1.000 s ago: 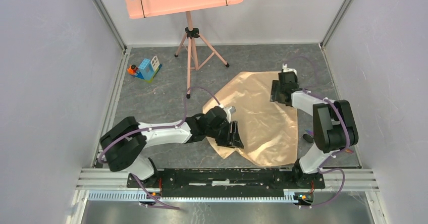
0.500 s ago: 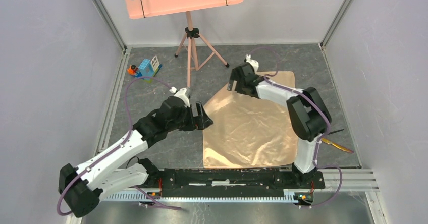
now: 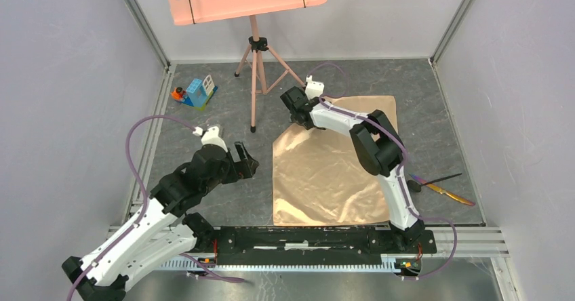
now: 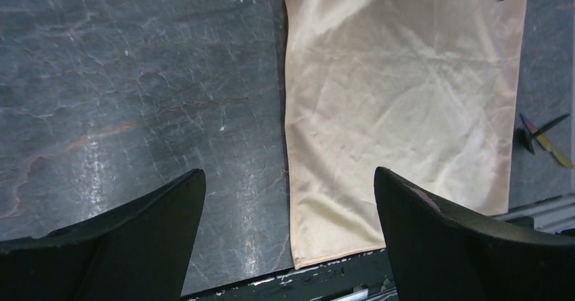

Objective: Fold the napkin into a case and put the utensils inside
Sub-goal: Smooth out the napkin at the center of the board.

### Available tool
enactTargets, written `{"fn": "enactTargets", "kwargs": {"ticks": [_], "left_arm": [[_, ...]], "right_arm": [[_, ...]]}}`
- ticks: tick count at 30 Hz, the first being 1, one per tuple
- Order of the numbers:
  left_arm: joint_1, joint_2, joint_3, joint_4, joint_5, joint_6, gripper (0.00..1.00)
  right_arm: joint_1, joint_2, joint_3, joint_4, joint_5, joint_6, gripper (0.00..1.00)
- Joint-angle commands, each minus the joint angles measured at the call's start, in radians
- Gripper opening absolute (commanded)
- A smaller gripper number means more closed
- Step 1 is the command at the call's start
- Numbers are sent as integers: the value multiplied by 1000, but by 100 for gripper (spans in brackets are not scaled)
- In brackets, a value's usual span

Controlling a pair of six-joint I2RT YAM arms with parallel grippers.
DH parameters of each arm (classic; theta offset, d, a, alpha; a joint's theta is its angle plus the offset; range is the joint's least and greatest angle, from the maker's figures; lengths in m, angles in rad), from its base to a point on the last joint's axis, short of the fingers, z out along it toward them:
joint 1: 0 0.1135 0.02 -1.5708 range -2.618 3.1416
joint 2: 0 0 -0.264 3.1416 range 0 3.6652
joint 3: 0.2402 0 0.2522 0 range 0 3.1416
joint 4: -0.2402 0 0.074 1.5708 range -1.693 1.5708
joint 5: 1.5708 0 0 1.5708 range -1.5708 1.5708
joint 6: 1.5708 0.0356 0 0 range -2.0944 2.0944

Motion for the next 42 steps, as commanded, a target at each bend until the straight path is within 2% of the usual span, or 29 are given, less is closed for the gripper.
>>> {"fn": "enactTargets", "kwargs": {"ticks": [1, 4, 6, 8, 10, 14, 15, 17, 22, 26, 30, 34, 39, 42], "left_arm": [[4, -8, 120, -47, -121, 27, 100], [4, 13, 191, -58, -137, 60, 100], [4, 26, 228, -58, -150, 74, 100], [4, 44, 257, -53, -157, 86, 100], [4, 63, 276, -38, -153, 92, 100], [4, 117, 282, 4, -115, 88, 100], [4, 135, 279, 17, -104, 85, 100], [5, 167, 269, 53, -76, 75, 100], [13, 249, 232, 171, 40, 62, 100], [20, 342, 200, 279, 167, 71, 100], [26, 550, 231, 381, 377, 110, 98], [22, 767, 310, 454, 546, 147, 88], [-16, 940, 383, 528, 596, 164, 76], [-67, 1016, 451, 490, 596, 193, 75]], "right_arm": [[8, 59, 69, -47, 105, 2, 98], [14, 72, 57, -40, 108, -1, 89], [16, 64, 39, -10, 83, -25, 77], [16, 40, 11, 23, 52, -48, 59], [15, -9, -27, 65, 22, -90, 34], [7, -166, -143, 166, -60, -212, 3], [0, -210, -184, 204, -116, -251, 0], [-24, -323, -332, 345, -253, -332, 0], [-141, -640, -879, 850, -704, -438, 0], [-265, -737, -1131, 999, -972, -463, 2], [-307, -757, -1276, 1078, -1068, -499, 8], [-324, -811, -1372, 1148, -1087, -507, 19], [-328, -857, -1386, 1086, -1044, -544, 38], [-328, -899, -1392, 1042, -1005, -563, 42]]}}
